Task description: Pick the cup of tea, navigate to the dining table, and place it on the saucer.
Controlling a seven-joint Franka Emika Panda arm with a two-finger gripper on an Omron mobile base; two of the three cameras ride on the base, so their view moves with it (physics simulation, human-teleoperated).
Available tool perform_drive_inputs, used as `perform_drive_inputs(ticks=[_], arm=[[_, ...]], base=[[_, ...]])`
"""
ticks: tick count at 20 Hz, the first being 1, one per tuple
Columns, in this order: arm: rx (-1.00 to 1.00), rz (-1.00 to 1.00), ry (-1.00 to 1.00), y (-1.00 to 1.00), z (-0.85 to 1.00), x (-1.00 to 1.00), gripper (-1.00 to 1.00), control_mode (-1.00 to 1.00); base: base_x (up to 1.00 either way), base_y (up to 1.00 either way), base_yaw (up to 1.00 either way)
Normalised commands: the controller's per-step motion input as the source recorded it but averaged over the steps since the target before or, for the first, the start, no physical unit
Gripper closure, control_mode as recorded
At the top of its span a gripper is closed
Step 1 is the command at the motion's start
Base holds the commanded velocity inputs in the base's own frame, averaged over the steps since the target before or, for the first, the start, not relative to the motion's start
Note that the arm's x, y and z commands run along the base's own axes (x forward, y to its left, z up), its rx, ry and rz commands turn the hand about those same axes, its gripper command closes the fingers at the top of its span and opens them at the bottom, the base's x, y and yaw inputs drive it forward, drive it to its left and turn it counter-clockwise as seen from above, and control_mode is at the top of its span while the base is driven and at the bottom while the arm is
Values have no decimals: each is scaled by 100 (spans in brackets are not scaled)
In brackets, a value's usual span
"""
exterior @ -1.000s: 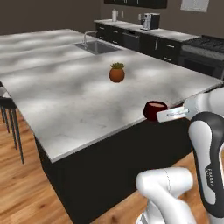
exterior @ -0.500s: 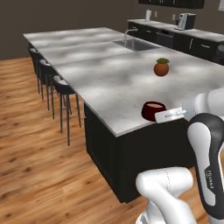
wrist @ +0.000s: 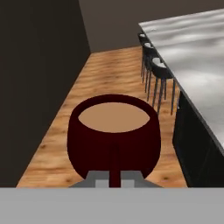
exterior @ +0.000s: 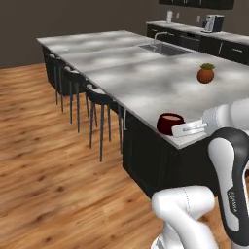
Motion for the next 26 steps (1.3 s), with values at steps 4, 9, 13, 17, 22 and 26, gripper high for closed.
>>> perform_drive_inputs(ticks=[4, 9, 13, 17, 22, 26], arm=[[0, 0, 0, 0, 0, 0, 100, 100], [0, 0, 0, 0, 0, 0, 100, 100], [0, 0, 0, 0, 0, 0, 100, 100], [0, 0, 0, 0, 0, 0, 100, 100], [0, 0, 0, 0, 0, 0, 100, 100], [0, 0, 0, 0, 0, 0, 100, 100]], base=[[100, 100, -26], [100, 100, -31], [100, 100, -29], [100, 100, -30], [100, 100, -35], [100, 100, -38]])
